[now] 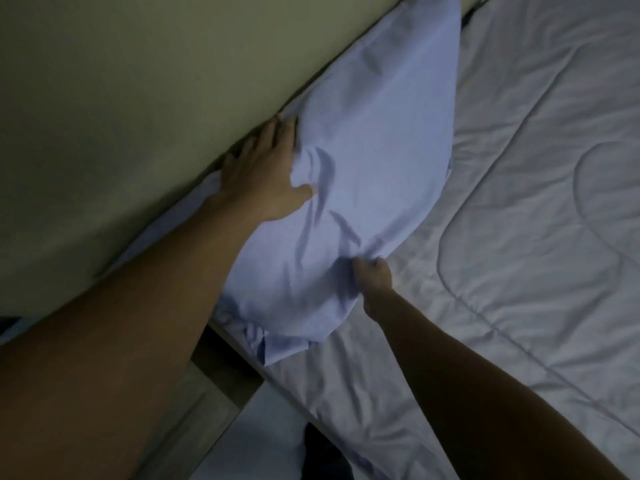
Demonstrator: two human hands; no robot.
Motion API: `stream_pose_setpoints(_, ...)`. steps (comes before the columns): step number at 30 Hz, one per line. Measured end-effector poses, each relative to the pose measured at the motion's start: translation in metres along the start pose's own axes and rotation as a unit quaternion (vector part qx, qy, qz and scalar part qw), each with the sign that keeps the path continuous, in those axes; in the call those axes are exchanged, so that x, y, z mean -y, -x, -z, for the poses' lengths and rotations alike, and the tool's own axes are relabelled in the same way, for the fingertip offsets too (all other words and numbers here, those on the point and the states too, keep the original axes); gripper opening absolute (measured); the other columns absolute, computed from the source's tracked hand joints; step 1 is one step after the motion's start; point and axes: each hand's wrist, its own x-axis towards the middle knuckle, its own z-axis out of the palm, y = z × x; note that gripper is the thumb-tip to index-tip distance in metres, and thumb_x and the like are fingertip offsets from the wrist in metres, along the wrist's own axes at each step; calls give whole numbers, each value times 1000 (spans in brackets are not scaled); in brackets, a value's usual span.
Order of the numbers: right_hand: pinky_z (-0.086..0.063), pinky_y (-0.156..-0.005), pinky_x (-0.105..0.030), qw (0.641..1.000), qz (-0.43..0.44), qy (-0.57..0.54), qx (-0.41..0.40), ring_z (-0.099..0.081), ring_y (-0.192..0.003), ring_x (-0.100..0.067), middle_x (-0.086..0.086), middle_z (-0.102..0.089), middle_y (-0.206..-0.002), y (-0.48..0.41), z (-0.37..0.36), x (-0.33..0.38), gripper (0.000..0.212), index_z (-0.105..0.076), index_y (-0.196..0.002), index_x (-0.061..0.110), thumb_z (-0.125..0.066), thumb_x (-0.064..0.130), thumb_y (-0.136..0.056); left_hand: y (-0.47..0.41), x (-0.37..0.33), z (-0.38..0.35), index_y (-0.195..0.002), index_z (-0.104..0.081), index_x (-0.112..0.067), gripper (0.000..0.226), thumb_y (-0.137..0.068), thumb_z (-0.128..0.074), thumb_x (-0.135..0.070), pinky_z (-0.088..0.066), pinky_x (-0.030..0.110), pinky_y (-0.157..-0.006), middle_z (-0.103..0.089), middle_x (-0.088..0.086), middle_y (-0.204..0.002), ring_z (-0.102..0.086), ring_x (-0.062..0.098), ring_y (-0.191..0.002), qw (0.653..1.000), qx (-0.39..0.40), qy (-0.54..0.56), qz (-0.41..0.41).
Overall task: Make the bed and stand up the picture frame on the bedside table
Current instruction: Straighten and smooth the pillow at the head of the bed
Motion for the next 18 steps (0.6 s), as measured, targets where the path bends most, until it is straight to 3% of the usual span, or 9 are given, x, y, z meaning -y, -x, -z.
stream_pose_setpoints(3,-47,-96,-37,976,155,122,-98,-53,-114,-31,-15,-51,-126,15,-2,-23,54,-45,-129,0,-67,26,-87,13,3,-18,-157,-5,-23,104,-80,-64,-61,-26,53,-115,-7,5,-165,-17,29,-150,997,-71,-19,-15)
stream_pose_setpoints(5,-45,-100,-40,957,218,148,-124,-49,-114,-30,-14,-46,-129,25,-8,-31,62,-39,-135,-1,-60,32,-87,21,4,-15,-157,-12,-21,101,-80,-63,-63,-28,52,-114,-14,9,-164,-21,30,-149,987,-135,-73,-54)
stream_pose_setpoints(7,-48,-102,-46,966,218,133,-48,-50,-120,-29,-9,-45,-137,32,-19,-32,70,-30,-147,9,-51,36,-86,27,11,-12,-156,-17,-21,98,-80,-63,-63,-30,51,-113,-21,9,-163,-26,30,-147,981,-148,-99,-79)
stream_pose_setpoints(10,-38,-114,-44,977,161,104,95,-41,-137,-25,-1,-35,-156,28,-25,-26,82,-10,-159,25,-51,29,-87,34,20,-18,-156,-17,-19,94,-84,-64,-57,-32,48,-114,-23,6,-163,-27,29,-147,990,-94,-76,-75)
stream_pose_setpoints(14,-38,-101,-31,973,116,136,150,-45,-126,-18,1,-47,-146,14,10,-3,63,-34,-154,25,-47,13,-93,29,16,-23,-158,-4,-20,92,-91,-60,-50,-21,46,-120,-6,2,-166,-11,28,-152,998,-23,-53,-39)
stream_pose_setpoints(16,-41,-93,-32,963,120,193,148,-49,-118,-19,-2,-53,-139,23,31,3,47,-46,-144,23,-45,20,-97,32,10,-16,-157,1,-21,94,-92,-59,-49,-19,47,-121,-2,1,-166,-8,27,-152,999,-11,-43,-23)
stream_pose_setpoints(18,-46,-95,-34,952,154,235,118,-54,-118,-20,-1,-56,-136,38,45,4,39,-50,-139,22,-43,32,-102,45,8,-11,-157,4,-23,93,-93,-58,-48,-20,48,-120,-2,0,-166,-11,27,-152,999,-16,-52,-1)
